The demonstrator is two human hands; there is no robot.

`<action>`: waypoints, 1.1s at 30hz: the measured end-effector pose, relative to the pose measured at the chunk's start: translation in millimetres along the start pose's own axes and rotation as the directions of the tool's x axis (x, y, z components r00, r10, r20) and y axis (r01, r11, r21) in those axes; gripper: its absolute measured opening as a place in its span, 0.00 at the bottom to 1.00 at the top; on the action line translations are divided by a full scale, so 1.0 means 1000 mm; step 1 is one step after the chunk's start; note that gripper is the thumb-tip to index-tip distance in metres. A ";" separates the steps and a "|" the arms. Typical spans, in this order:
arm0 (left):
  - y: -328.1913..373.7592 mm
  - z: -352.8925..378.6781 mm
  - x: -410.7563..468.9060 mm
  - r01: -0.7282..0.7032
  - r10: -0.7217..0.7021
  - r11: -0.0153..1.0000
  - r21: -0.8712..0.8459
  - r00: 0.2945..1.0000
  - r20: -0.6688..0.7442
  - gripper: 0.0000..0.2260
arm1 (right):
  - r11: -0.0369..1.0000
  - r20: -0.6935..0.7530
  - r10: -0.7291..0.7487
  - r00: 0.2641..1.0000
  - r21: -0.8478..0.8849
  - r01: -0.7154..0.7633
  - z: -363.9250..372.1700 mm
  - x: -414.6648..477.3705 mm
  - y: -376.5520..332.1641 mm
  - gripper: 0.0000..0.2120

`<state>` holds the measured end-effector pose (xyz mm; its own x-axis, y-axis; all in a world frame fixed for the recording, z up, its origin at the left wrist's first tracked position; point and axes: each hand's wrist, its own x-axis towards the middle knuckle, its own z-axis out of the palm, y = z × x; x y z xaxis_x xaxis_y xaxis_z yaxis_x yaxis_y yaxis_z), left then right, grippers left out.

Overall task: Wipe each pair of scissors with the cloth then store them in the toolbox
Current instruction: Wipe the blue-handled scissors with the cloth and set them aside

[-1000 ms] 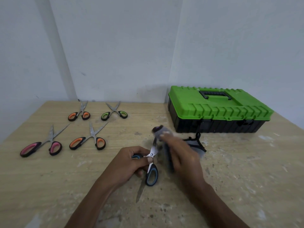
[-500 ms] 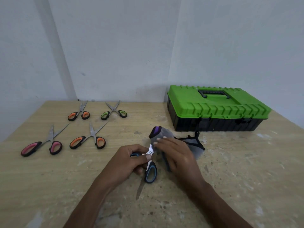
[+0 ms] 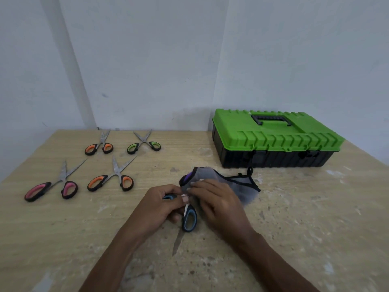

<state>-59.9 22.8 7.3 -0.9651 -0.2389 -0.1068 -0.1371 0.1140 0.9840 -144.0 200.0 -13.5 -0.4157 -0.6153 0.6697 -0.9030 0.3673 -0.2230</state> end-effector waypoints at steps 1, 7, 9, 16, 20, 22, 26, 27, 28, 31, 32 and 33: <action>0.000 0.000 -0.001 0.002 -0.002 1.000 -0.012 1.000 -0.003 0.02 | 1.000 -0.021 0.027 0.999 -0.009 -0.027 0.001 0.001 0.005 0.12; 0.000 0.002 -0.002 -0.006 0.006 1.000 -0.009 1.000 0.008 0.04 | 0.999 -0.018 0.010 1.000 -0.050 -0.011 0.004 -0.004 0.002 0.10; 0.000 0.001 -0.002 -0.002 0.002 1.000 -0.018 1.000 0.010 0.04 | 0.999 0.009 0.002 1.000 -0.047 -0.001 0.002 -0.003 0.002 0.09; -0.001 -0.002 0.000 -0.011 0.012 0.999 -0.031 0.999 0.039 0.03 | 0.992 -0.077 -0.069 0.995 -0.110 0.061 0.002 0.006 0.001 0.05; -0.001 0.000 0.000 -0.020 0.021 0.999 -0.025 0.999 0.050 0.03 | 0.997 -0.094 -0.008 0.996 -0.079 0.000 -0.005 0.009 0.020 0.04; -0.002 0.000 0.001 -0.024 0.026 0.999 -0.025 0.998 0.057 0.03 | 0.994 -0.162 0.089 0.983 -0.054 -0.099 -0.006 0.010 0.032 0.04; -0.004 -0.002 0.002 -0.026 0.029 0.998 -0.060 0.998 0.048 0.03 | 0.947 -0.269 0.321 0.908 0.069 -0.314 -0.015 0.002 0.045 0.06; -0.004 -0.002 0.003 -0.032 0.034 0.998 -0.059 0.999 0.043 0.03 | 0.953 -0.287 0.302 0.909 0.065 -0.296 -0.018 0.000 0.040 0.06; -0.004 -0.002 0.003 -0.037 0.039 0.998 -0.052 0.999 0.038 0.03 | 0.967 -0.285 0.255 0.924 0.062 -0.247 -0.019 -0.002 0.032 0.06; -0.003 0.000 0.001 -0.048 0.049 0.998 -0.030 0.998 0.026 0.03 | 0.998 -0.134 0.047 0.990 0.042 -0.042 -0.013 0.000 0.007 0.10; -0.003 0.000 0.001 -0.050 0.051 0.999 -0.021 0.998 0.023 0.03 | 0.999 -0.090 0.014 0.996 0.032 -0.011 -0.010 0.002 0.008 0.10; -0.003 0.000 0.001 -0.051 0.051 0.999 -0.015 0.998 0.020 0.03 | 0.999 -0.087 0.027 0.996 0.029 -0.024 -0.007 0.004 0.013 0.09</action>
<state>-60.1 22.2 4.2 -0.9751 -0.2136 -0.0589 -0.0844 0.1121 0.9901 -156.5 207.0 -8.1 -0.4288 -0.5422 0.7226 -0.8953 0.3616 -0.2600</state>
